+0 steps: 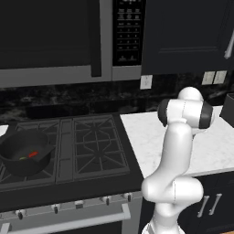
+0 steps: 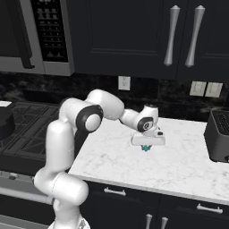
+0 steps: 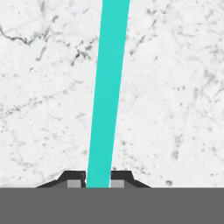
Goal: Put the lime and bell pepper in the pot. Retrieve the spatula and lightly stir the vegetables in the pot.
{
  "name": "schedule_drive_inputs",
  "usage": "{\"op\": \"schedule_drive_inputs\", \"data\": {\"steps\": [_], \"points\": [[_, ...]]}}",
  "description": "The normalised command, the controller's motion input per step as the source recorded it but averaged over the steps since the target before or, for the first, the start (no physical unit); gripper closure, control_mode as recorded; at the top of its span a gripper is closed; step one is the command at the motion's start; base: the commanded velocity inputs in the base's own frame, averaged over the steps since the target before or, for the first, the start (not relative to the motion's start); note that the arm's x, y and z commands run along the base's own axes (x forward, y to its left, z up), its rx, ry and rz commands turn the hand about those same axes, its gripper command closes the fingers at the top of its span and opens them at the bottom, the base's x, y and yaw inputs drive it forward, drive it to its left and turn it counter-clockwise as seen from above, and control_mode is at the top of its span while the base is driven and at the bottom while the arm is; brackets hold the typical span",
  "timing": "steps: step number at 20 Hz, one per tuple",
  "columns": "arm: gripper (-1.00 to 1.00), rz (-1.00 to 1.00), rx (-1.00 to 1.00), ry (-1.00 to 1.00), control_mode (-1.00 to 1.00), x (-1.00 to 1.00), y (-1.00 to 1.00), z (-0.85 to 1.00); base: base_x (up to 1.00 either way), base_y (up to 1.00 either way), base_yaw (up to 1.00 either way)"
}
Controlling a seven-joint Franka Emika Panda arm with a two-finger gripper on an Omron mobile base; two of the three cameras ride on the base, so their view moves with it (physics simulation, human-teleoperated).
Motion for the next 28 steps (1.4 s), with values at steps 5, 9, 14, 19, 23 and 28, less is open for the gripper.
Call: {"op": "schedule_drive_inputs", "data": {"steps": [5, 9, 14, 19, 23, 28], "points": [[1.0, 0.02, 0.02, 0.1, -1.0, -0.39, 0.03, -0.97, 0.0, 0.0, 0.0], [1.0, 0.0, 0.06, -0.2, -1.0, -0.82, 0.18, -0.37, 0.0, 0.0, 0.0], [1.0, 0.0, 0.01, -0.33, -1.0, -0.83, 0.19, -0.02, 0.0, 0.0, 0.0], [1.0, 0.0, 0.02, -0.27, -1.0, -0.66, 0.03, 0.26, 0.0, 0.0, 0.0], [1.0, 0.0, 0.04, -0.19, -1.0, -0.56, 0.05, 0.64, 0.0, 0.0, 0.0], [1.0, 0.0, 0.09, -0.1, -1.0, -0.58, 0.03, 0.75, 0.0, 0.0, 0.0]]}}
